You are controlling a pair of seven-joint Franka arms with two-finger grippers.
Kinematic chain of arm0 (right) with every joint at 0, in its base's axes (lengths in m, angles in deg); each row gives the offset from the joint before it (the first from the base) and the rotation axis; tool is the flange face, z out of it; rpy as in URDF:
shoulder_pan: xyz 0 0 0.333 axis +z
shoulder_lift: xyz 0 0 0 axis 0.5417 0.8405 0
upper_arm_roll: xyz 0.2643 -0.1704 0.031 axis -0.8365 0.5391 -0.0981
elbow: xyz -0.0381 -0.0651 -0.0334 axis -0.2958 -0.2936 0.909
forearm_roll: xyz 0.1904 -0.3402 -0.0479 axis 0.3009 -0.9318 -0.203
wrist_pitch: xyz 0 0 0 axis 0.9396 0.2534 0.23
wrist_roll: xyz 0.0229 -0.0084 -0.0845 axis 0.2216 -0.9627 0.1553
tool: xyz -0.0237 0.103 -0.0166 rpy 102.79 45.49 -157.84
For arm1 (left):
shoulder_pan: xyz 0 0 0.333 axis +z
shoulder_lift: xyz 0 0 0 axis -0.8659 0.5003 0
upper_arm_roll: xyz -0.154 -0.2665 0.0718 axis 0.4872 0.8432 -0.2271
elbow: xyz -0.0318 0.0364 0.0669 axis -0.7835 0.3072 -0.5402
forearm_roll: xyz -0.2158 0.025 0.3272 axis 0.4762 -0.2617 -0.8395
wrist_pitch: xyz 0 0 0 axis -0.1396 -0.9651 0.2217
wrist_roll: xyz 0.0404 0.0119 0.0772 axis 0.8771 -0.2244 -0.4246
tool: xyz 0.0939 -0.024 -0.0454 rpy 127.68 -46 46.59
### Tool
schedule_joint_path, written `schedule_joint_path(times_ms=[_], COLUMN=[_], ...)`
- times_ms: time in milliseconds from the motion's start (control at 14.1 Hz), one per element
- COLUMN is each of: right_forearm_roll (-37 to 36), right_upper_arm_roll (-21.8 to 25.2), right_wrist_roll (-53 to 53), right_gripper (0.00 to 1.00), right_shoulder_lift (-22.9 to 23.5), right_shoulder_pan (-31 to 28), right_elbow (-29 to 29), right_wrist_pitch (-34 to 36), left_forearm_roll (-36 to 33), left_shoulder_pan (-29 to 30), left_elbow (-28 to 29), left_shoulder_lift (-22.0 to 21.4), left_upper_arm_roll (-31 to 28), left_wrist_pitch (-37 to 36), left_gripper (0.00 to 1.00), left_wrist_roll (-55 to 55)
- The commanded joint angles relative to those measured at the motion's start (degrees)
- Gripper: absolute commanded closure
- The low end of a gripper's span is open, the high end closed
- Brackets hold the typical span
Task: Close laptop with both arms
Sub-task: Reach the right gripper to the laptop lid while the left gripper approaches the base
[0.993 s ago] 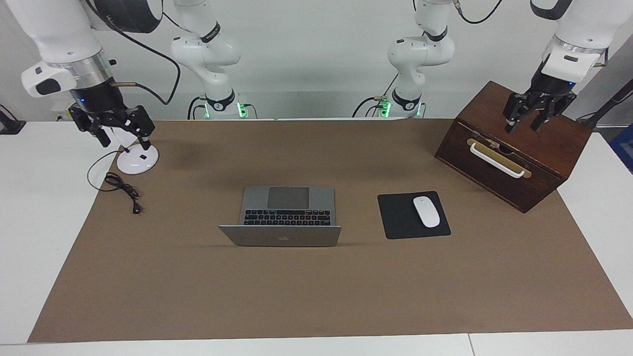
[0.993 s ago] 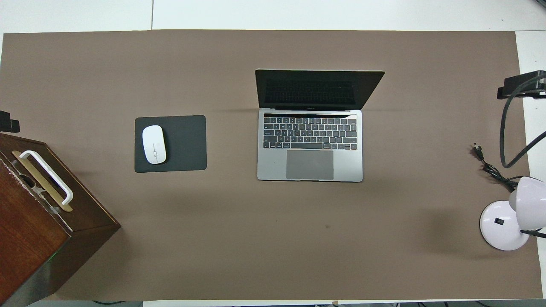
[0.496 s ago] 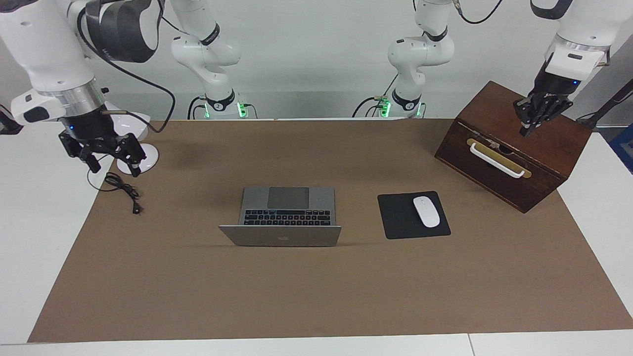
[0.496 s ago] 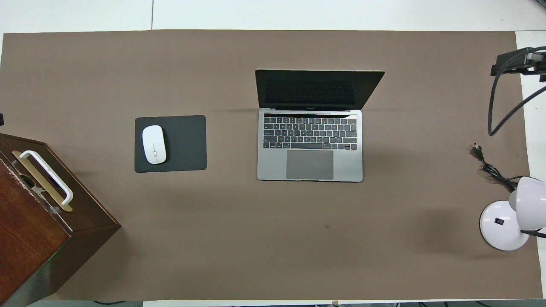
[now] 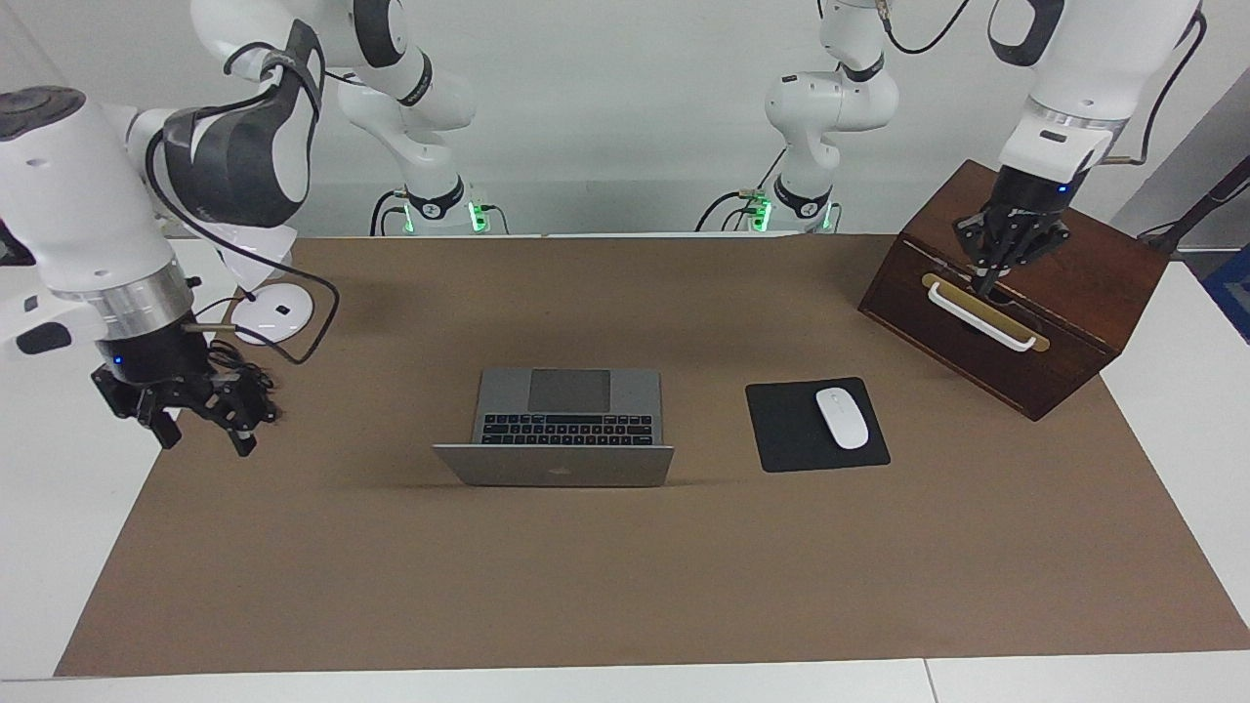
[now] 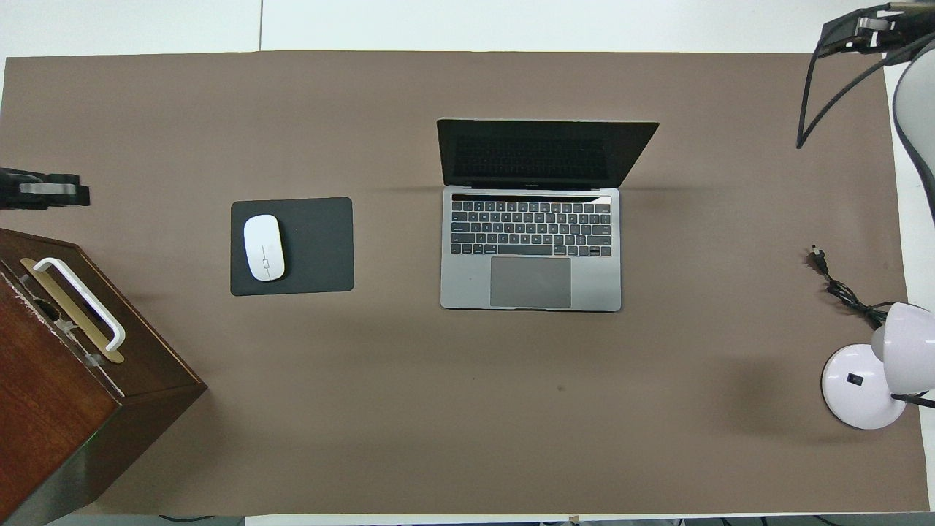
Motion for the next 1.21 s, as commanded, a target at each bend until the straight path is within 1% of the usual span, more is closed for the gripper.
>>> schedule_joint_path(times_ms=[0, 71, 142, 213, 284, 425, 496, 567, 638, 709, 780, 922, 1134], right_forearm_roll=[-0.64, -0.72, -0.64, -0.64, -0.72, -1.34, -1.51, -3.34, -6.49, -8.87, -9.51, -10.12, -10.92], right_upper_arm_roll=[-1.03, -1.64, -2.25, -3.74, -4.36, -4.1, -3.93, -3.84, -4.01, -4.02, -4.02, -3.67, -3.75], right_wrist_roll=[1.25, 0.99, 0.81, -0.15, -3.21, -5.96, -6.05, -6.05, -6.05, -6.14, -6.22, -6.4, -9.9], right_gripper=[0.36, 0.58, 0.89, 1.0, 1.0, 1.0, 1.0, 1.0, 1.0, 1.0, 1.0, 1.0, 1.0], right_shoulder_lift=[4.98, 5.33, 5.6, 5.95, 6.65, 8.23, 8.59, 8.76, 8.85, 9.03, 9.29, 10.43, 11.4], right_shoulder_pan=[-0.29, 0.24, 0.33, 0.59, 1.9, 4.54, 6.11, 7.26, 8.14, 10.33, 11.57, 14.2, 15.88], right_elbow=[5.0, 5.0, 5.0, 5.0, 5.0, 5.08, 5.08, 5.08, 5.0, 5.0, 5.0, 5.0, 5.0], right_wrist_pitch=[-6.21, -9.2, -12.19, -15.52, -19.12, -22.75, -23.29, -23.38, -23.2, -22.94, -22.85, -22.76, -23.11], left_forearm_roll=[2.09, 3.24, 3.51, 3.51, 3.51, 3.51, 3.51, 3.51, 3.51, 3.51, 3.51, 3.51, 3.51], left_shoulder_pan=[-4.13, -5.28, -6.85, -8.61, -9.85, -13.27, -15.29, -17.05, -18.54, -19.69, -21.01, -24.6, -29.18], left_elbow=[11.61, 16.7, 21.02, 24.28, 25.79, 28.95, 31.58, 33.78, 35.37, 36.69, 38.36, 41.0, 41.37], left_shoulder_lift=[-6.41, -8.6, -10.37, -11.78, -12.14, -12.14, -12.14, -12.05, -11.88, -11.27, -10.22, -6.19, 0.06], left_upper_arm_roll=[-0.74, -0.74, -0.74, -0.74, -0.74, -0.74, -0.74, -0.74, -0.74, -0.74, -0.74, -0.74, -0.83], left_wrist_pitch=[9.56, 14.56, 18.62, 21.27, 22.77, 27.24, 31.01, 34.53, 37.09, 39.81, 43.75, 53.15, 62.49], left_gripper=[1.0, 1.0, 1.0, 1.0, 1.0, 1.0, 1.0, 1.0, 1.0, 1.0, 1.0, 1.0, 1.0], left_wrist_roll=[1.16, 1.16, 1.07, 0.98, 0.98, 1.07, 0.63, 0.37, 0.28, 0.28, 0.37, -0.33, -3.41])
